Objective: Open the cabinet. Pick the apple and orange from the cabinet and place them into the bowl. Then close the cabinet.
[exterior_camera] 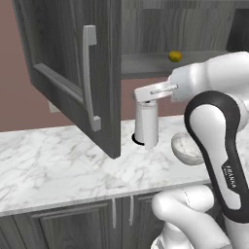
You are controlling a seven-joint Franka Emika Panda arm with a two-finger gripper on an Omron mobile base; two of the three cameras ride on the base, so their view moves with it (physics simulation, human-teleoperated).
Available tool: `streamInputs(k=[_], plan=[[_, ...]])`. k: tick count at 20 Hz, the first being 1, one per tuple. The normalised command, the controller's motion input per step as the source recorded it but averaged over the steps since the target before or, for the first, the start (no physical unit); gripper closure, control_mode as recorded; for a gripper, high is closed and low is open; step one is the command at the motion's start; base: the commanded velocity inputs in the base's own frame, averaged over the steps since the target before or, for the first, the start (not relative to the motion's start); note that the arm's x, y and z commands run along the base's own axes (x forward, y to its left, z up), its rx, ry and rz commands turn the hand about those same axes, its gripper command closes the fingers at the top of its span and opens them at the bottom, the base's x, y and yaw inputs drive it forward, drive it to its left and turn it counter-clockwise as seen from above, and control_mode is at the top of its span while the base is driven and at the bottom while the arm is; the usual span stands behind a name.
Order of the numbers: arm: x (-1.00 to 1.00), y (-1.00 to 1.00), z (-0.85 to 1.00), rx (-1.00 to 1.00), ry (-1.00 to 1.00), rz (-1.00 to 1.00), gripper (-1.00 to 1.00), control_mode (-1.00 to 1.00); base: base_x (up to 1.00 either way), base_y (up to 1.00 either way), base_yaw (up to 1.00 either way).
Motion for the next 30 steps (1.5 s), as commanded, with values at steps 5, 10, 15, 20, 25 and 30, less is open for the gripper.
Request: streamInputs(k=[5,10,15,20,25,30], plan=[[0.39,-0.30,0.00,0.00,0.02,-0.12,-1.00,-1.00,0.00,0.00,0.00],[0.38,-0.16,0.00,0.00,0.00,-0.14,-1.00,-1.00,0.00,0.00,0.00],[0.24,-0.15,0.00,0.00,0.00,-0.25,-1.00,-1.00,0.00,0.00,0.00],[0.18,-0.16,0.00,0.00,0.01,-0.23,-1.00,-1.00,0.00,0.00,0.00],[0.20,-0.18,0.00,0.00,0.00,-0.14,-1.00,-1.00,0.00,0.00,0.00],[0.42,-0.07,0.00,-0.03,0.07,-0.10,-1.00,-1.00,0.00,0.00,0.00]])
